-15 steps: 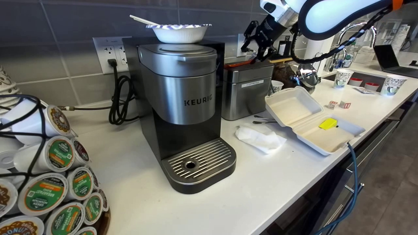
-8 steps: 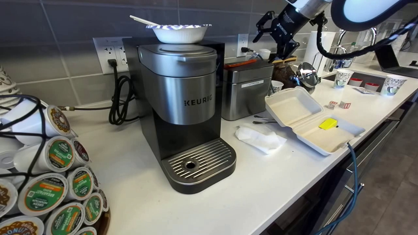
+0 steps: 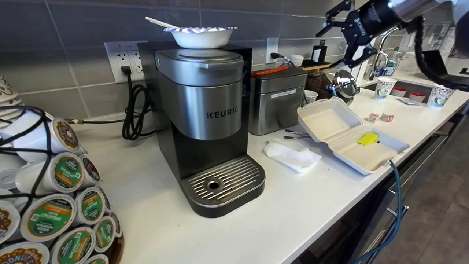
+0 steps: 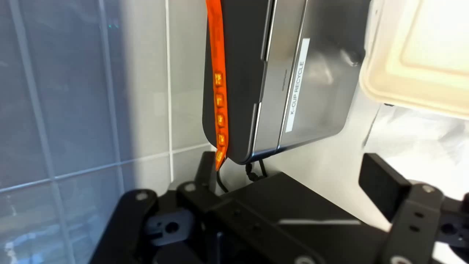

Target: Put the orange item on the bin

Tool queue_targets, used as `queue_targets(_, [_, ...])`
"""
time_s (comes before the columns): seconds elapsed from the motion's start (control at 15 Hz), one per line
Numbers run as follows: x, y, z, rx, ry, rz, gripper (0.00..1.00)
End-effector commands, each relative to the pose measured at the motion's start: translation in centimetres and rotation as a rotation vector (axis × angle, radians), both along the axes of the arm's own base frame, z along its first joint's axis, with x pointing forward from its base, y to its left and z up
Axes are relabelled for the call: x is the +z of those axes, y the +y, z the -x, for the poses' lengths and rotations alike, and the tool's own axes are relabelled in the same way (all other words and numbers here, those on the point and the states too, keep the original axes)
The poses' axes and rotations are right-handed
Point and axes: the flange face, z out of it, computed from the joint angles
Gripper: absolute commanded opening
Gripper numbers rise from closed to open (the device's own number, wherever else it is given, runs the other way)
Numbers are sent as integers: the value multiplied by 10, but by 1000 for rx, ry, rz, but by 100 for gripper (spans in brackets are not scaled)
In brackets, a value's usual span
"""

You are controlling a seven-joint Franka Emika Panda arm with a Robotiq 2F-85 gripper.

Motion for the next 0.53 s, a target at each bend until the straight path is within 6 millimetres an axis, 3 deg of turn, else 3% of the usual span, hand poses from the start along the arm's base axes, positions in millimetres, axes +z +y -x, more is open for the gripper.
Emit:
queue_targets(0.0, [16, -18, 72, -84, -74, -6, 100])
queue_targets(0.33, [29, -1, 141, -149, -230, 119, 100])
queue_targets(0.4, [33, -5, 109, -111, -180, 78, 100])
queue_targets(0.47, [35, -2, 117, -123, -199, 85, 100])
